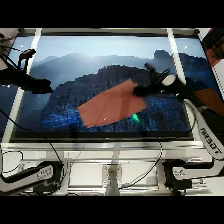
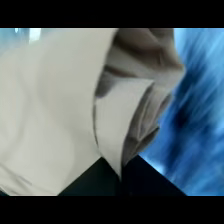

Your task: Fold the clothes and pants, and hang the long-sleeved shirts on hangers.

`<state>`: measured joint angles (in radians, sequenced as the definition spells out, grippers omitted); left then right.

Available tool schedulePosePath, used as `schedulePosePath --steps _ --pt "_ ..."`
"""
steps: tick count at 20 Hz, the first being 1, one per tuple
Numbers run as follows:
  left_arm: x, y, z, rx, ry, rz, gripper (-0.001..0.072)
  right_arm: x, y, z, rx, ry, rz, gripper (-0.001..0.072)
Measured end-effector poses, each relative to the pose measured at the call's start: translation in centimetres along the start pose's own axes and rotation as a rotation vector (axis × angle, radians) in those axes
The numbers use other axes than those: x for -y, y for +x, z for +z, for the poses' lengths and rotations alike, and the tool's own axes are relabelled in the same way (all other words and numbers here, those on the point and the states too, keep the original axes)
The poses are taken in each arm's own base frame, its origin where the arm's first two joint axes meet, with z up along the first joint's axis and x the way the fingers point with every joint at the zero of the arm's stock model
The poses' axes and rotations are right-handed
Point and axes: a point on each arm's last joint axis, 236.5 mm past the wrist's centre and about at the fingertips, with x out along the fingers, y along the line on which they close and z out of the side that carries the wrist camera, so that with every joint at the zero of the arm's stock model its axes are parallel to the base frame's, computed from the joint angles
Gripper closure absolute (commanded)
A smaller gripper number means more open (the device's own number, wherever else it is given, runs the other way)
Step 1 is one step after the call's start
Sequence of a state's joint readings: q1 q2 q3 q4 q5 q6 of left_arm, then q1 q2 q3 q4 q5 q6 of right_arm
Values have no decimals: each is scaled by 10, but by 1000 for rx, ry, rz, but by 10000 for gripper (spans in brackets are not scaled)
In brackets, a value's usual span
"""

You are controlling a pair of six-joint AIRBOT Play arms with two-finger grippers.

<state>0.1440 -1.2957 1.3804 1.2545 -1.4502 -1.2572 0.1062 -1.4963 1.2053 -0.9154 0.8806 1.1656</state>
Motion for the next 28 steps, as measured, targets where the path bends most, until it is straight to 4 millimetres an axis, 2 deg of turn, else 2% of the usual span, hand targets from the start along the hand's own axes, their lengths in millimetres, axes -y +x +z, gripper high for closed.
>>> schedulePosePath --steps 2,4,6,8,10,12,14,16,18,20,21,22,23,24,25,27,28 --pt "0 0 0 1 0 1 572 15 -45 40 104 -5 -51 705" --pt "0 0 0 1 0 1 571 40 -102 74 208 1 -137 704" --pt "0 0 0 1 0 2 572 74 -164 90 280 26 -250 705" --pt "0 0 0 2 0 1 572 114 -225 91 335 79 -380 705" --pt "0 0 0 1 0 2 572 152 -279 78 370 168 -496 705" --pt "0 0 0 1 0 2 572 191 -322 51 373 283 -602 705" --pt "0 0 0 1 0 2 571 226 -363 16 369 410 -701 705" --pt "0 0 0 1 0 2 572 259 -401 -28 354 557 -804 705" --pt "0 0 0 1 1 2 572 282 -434 -71 358 716 -883 705" --pt "0 0 0 1 0 2 572 296 -449 -117 341 878 -919 704" --pt "0 0 0 1 0 2 571 300 -450 -138 321 947 -925 696" --pt "0 0 0 1 0 2 572 302 -447 -159 289 1014 -919 583" --pt "0 0 0 1 0 2 572 304 -442 -175 263 1064 -911 303" --pt "0 0 0 1 0 2 572 304 -436 -189 234 1107 -903 86" --pt "0 0 0 1 0 2 571 303 -432 -200 210 1137 -897 36" --pt "0 0 0 1 0 2 571 303 -427 -212 188 1177 -885 40" --pt "0 0 0 1 0 2 572 302 -424 -216 180 1190 -879 176"
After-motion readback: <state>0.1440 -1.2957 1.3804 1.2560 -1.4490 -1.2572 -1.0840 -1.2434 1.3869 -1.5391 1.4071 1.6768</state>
